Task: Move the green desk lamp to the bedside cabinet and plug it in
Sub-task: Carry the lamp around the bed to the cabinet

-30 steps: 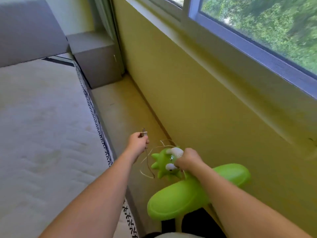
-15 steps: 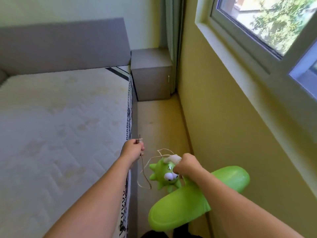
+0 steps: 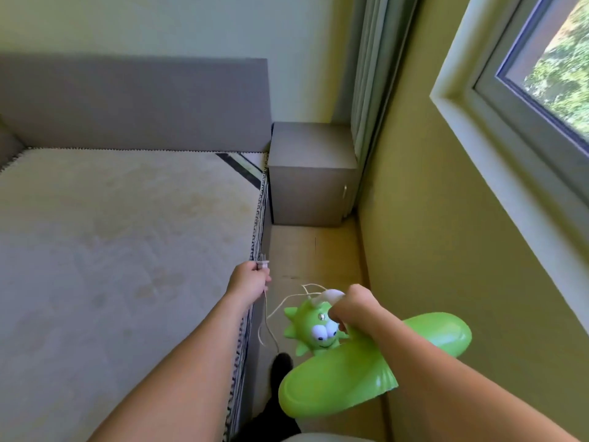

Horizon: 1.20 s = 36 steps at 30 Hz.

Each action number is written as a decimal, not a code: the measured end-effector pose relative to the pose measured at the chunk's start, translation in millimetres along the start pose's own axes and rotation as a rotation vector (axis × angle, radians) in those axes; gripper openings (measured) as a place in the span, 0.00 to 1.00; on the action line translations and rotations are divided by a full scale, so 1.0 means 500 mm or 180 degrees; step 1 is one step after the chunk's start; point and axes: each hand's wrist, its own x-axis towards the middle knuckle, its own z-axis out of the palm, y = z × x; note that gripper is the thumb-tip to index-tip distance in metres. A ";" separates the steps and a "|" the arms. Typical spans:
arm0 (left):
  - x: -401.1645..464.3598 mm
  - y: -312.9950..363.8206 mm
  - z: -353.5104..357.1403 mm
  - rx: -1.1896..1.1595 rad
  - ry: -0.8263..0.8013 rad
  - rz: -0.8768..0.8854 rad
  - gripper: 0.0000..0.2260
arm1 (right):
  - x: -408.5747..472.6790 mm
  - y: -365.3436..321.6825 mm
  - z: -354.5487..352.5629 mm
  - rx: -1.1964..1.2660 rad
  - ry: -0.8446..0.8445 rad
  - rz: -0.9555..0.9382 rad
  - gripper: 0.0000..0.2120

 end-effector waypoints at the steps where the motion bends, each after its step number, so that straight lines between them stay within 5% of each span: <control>1: 0.054 0.040 -0.008 0.0007 -0.0017 -0.0004 0.04 | 0.039 -0.040 -0.018 0.0053 0.0010 0.0040 0.05; 36: 1.108 0.895 0.097 0.0193 -0.0044 0.0718 0.09 | 0.966 -0.733 -0.698 0.1116 0.0460 0.0007 0.07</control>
